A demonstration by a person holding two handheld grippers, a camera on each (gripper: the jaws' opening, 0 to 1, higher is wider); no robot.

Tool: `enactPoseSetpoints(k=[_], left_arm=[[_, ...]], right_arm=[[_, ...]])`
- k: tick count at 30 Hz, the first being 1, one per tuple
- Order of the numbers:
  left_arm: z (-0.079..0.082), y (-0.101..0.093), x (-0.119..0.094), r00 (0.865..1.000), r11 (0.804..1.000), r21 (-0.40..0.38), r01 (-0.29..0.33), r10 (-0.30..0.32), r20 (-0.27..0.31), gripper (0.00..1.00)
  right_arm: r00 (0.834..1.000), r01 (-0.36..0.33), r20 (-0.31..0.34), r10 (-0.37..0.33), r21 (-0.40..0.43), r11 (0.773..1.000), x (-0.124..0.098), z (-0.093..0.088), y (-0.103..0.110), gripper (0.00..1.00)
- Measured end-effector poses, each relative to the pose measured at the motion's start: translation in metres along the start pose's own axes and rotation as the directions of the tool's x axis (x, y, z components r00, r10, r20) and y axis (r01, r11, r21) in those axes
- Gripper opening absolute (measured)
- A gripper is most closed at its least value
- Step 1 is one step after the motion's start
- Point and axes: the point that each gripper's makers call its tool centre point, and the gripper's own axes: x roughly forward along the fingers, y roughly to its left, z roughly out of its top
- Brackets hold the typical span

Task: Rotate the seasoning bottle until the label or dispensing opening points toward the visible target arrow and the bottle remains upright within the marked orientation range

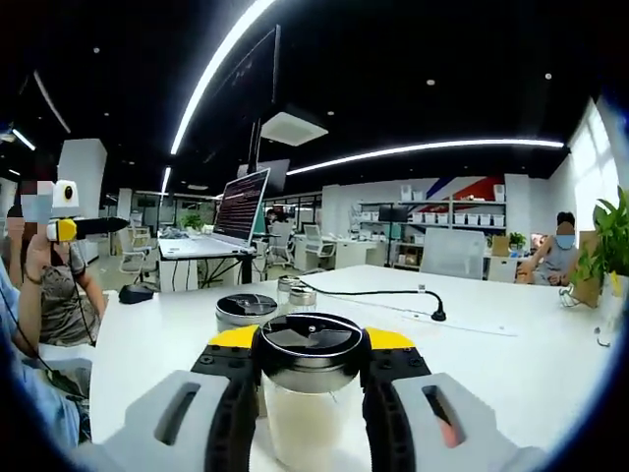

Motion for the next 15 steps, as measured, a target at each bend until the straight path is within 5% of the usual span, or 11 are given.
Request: enactPoseSetpoints(k=[15], left_arm=[[-0.004, -0.009, 0.004, 1.0, 1.0, 0.001, 0.023, -0.023, -0.018, 0.99]], right_arm=[[0.998, 0.051, 0.024, -0.051, 0.007, 0.999, -0.006, -0.014, -0.006, 0.39]])
